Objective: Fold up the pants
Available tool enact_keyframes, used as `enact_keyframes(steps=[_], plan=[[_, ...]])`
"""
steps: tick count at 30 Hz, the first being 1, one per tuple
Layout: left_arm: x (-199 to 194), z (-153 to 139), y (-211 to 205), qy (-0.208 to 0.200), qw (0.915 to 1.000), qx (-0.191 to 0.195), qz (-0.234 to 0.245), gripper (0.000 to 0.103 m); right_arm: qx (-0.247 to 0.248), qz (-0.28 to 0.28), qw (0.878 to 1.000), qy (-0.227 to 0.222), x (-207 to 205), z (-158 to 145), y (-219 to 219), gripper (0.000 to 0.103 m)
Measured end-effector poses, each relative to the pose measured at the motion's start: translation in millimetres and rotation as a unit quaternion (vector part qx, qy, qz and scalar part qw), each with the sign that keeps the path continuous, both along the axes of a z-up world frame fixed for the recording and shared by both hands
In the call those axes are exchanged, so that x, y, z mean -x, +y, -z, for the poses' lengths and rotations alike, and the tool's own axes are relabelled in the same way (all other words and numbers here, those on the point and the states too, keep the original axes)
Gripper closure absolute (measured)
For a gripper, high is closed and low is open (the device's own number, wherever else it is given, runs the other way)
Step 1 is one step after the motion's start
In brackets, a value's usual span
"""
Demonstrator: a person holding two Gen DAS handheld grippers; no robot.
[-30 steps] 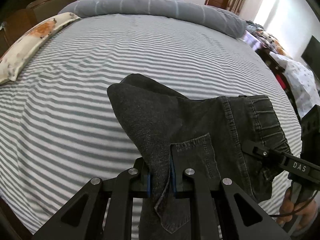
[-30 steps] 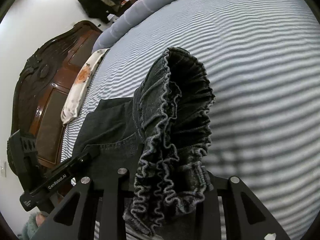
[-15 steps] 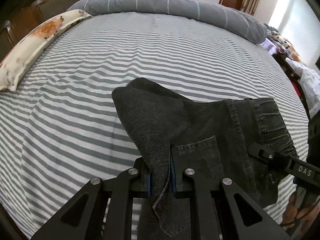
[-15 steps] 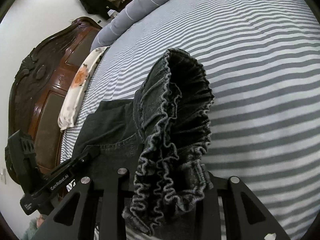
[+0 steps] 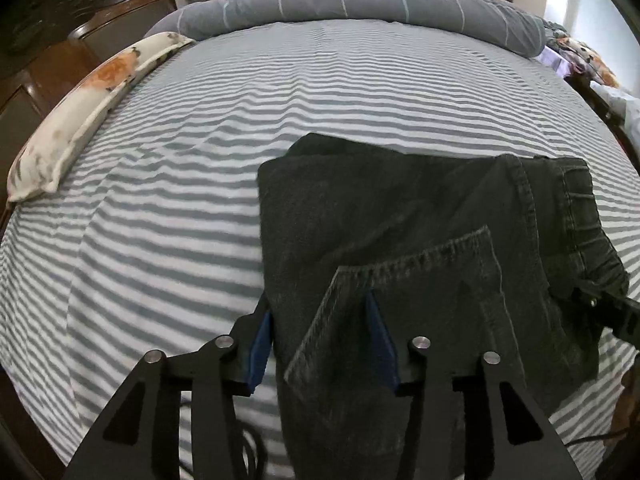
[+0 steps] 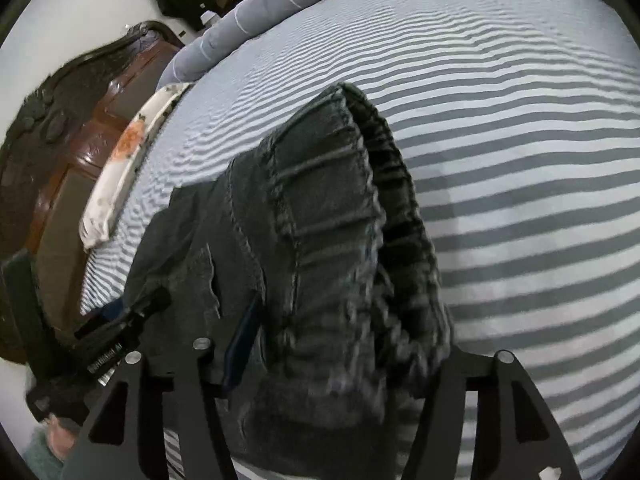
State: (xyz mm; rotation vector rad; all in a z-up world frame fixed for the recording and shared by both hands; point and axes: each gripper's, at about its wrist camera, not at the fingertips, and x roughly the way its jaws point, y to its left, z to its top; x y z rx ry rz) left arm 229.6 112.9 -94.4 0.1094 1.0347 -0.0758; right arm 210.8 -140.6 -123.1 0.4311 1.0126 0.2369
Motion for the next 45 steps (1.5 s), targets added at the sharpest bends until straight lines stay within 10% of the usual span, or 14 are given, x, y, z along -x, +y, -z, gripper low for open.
enact_keyframes(steps=[16, 29, 45], plan=[[74.1, 13.1, 26.4, 0.016, 0.9976, 0.051, -0.044, 0.045, 0.065, 0.007, 0.998, 0.008, 38.1, 7.9, 6.8, 0.035], [118.5, -35.4, 8.6, -0.037, 0.9986, 0.032, -0.022, 0.018, 0.091, 0.008, 0.995, -0.042, 81.4, -50.6, 23.5, 0.02], [143.2, -50.8, 30.6, -0.052, 0.9962, 0.04, -0.057, 0.014, 0.182, -0.004, 0.981, -0.075, 114.4, -72.3, 68.0, 0.001]])
